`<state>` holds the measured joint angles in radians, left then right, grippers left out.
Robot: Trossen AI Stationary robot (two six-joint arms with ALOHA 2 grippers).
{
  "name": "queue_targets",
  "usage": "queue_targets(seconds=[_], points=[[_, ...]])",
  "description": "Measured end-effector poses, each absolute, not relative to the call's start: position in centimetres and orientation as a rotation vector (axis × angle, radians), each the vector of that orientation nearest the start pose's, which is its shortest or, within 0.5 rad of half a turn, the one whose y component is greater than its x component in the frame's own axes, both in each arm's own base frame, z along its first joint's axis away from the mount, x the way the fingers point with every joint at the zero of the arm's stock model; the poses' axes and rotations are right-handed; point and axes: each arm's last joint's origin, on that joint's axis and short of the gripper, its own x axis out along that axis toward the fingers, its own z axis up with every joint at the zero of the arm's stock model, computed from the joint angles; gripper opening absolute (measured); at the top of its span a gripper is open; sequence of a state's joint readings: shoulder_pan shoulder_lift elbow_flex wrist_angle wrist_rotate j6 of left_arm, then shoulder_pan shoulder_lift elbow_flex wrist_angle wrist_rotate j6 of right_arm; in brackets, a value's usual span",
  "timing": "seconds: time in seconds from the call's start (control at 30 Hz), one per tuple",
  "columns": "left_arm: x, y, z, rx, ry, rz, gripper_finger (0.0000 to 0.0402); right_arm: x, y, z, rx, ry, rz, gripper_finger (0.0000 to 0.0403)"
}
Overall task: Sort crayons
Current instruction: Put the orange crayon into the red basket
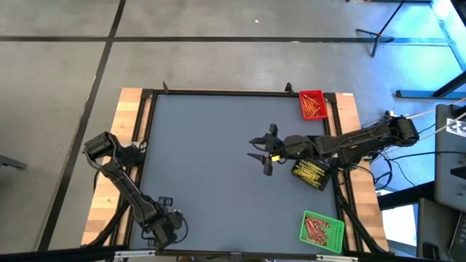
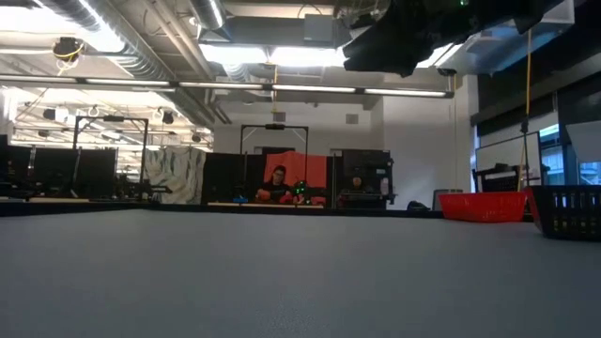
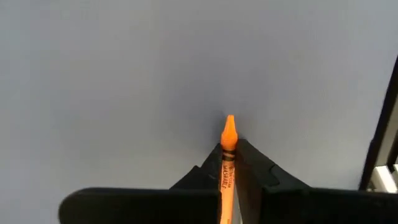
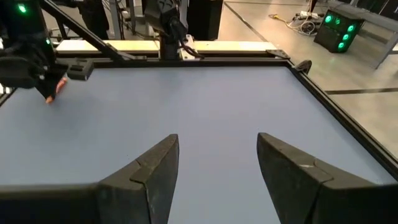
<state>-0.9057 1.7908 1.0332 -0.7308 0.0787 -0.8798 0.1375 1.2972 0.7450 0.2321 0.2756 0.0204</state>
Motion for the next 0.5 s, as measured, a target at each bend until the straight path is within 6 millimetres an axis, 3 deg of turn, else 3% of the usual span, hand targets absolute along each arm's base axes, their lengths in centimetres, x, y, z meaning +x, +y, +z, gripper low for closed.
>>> queue_targets(seconds=[0.23,0.37,0.5], points=[[19.5,-22.5,15.3,-0.005,1.521,-0.123,0.0009,27.8,3.1,25.1,-0.044,0.306,-0.141,0.0215],[19.6,-20.9,17.9,0.058,1.389,-0.068,0.0009,27.8,3.1,25.1,-0.042,0.299,-0.140,0.0215],[20.0,-19.2,21.3,0.150,1.110,0.020,0.0009,28.0,3.1,25.5,-0.010,0.256,-0.118,0.0230]])
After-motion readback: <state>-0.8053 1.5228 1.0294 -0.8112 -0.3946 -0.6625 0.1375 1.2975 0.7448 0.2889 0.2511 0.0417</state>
